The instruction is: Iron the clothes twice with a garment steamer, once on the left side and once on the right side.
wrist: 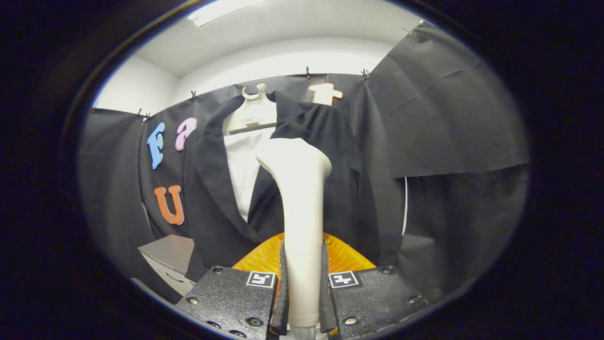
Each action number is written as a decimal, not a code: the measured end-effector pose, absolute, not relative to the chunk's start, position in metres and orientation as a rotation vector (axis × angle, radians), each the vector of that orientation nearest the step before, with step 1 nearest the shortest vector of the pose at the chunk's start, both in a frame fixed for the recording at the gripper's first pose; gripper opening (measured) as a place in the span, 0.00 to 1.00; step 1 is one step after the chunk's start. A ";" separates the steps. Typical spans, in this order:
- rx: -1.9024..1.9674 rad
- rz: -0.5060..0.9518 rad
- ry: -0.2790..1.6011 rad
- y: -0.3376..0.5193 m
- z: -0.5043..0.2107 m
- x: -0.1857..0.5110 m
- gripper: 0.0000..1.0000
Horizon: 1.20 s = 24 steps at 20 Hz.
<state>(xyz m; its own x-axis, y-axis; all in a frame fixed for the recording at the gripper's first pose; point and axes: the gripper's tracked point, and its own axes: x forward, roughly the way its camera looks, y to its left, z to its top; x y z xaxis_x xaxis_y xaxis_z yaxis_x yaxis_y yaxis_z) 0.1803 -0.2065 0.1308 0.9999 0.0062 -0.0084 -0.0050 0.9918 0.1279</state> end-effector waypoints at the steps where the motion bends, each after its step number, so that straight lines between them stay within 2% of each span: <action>1: 0.108 0.023 -0.018 -0.207 0.141 0.188 0.28; 11: 0.054 -0.010 -0.181 -0.226 0.200 0.236 0.28; 17: 0.044 -0.047 -0.150 -0.231 0.177 0.226 0.28; 24: 0.071 -0.018 -0.035 -0.226 0.132 0.198 0.28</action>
<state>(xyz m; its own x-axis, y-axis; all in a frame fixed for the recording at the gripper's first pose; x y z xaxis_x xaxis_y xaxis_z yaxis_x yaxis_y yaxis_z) 0.1981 -0.2257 0.1320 0.9992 -0.0197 0.0344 0.0172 0.9973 0.0709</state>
